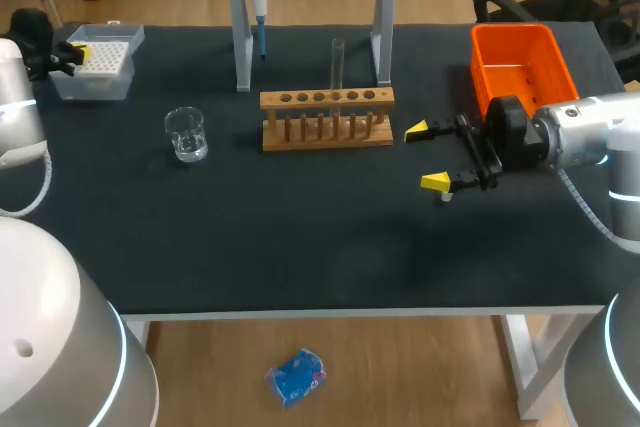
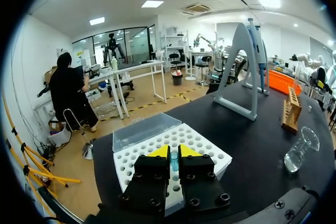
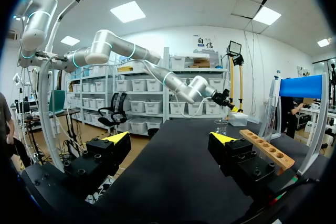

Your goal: Invert the test tube, pick up the pipette, mount the tip to pipette, aspirate from beaker and dispense into the tube, eject the tip, return the pipette, and cap with the stopper.

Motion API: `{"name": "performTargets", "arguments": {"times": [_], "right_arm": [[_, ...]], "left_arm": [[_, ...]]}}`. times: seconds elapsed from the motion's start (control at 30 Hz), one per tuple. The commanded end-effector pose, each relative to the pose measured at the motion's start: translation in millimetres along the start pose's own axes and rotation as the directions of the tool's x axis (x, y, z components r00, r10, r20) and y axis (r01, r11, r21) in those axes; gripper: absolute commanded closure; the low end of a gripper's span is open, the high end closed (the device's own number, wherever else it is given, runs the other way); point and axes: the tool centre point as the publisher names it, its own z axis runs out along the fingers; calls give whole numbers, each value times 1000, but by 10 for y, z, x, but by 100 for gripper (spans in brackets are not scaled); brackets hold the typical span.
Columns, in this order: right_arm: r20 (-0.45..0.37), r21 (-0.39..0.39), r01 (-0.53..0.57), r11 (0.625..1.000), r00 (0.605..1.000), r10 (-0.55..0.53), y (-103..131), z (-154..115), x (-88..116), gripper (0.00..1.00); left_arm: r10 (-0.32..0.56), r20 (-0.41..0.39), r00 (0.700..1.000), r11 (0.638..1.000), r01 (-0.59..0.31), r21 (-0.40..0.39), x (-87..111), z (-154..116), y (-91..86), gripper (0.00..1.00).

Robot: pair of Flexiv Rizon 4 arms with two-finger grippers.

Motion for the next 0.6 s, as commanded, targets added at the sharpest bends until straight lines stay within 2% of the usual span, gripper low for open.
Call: {"name": "performTargets", "arguments": {"times": [0.03,0.6], "right_arm": [[1,0,1,1000,1000,-1,-4,-1,3,0],[1,0,1,1000,1000,-1,-4,-1,3,0]], "left_arm": [[5,4,1000,1000,-5,-1,24,-74,-56,100],[48,22,999,998,-48,26,94,-263,-398,100]]}}
